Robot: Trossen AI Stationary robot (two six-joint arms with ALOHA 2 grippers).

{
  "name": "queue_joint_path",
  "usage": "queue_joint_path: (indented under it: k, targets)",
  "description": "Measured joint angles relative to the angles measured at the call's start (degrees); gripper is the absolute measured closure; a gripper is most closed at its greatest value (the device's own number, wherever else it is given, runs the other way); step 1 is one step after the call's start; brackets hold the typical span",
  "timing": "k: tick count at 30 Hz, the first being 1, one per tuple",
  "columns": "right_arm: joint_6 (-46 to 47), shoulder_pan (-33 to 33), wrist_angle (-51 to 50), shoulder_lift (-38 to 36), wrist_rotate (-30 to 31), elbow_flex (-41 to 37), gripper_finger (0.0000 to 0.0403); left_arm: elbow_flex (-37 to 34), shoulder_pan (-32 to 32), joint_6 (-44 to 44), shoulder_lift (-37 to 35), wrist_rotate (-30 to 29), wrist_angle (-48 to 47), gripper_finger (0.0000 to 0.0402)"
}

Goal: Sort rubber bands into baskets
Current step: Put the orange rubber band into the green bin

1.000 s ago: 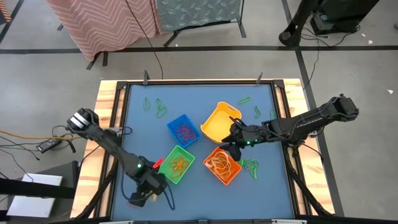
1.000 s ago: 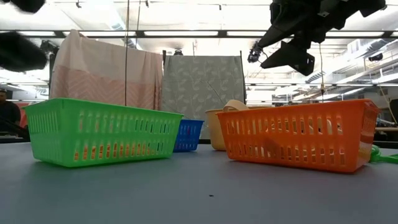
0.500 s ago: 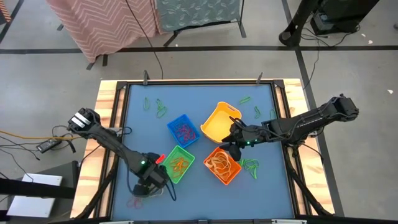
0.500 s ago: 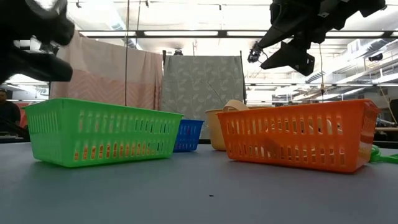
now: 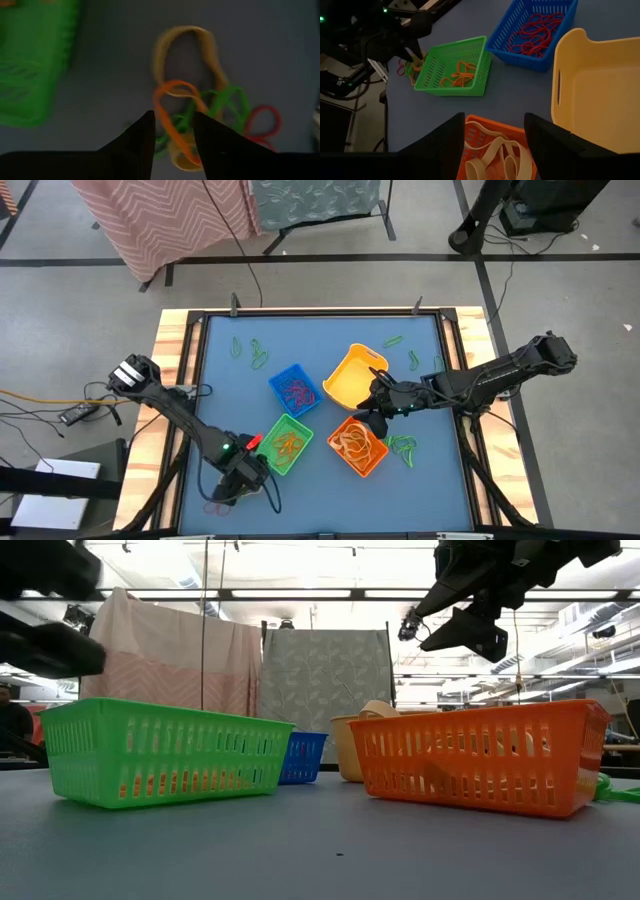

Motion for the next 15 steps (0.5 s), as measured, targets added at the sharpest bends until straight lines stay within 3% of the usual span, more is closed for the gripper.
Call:
queue_joint_path:
  k: [4, 10, 15]
  targets:
    - [0.0, 0.0, 0.0, 0.0, 0.1, 0.0, 0.0187, -1.6, 0.4, -2.4, 0.0, -1.1, 0.8, 0.0264]
    - [-0.1, 0.0, -0.1, 0.0, 0.0, 0.0, 0.0187, -5.3, 0.3, -6.5, 0.0, 2.7, 4.1, 0.0264]
    - [-0.1, 0.0, -0.1, 0.0, 0.1, 0.0, 0.0187, -5.6, 0.3, -6.6, 0.0, 0.0, 5.2, 0.0264]
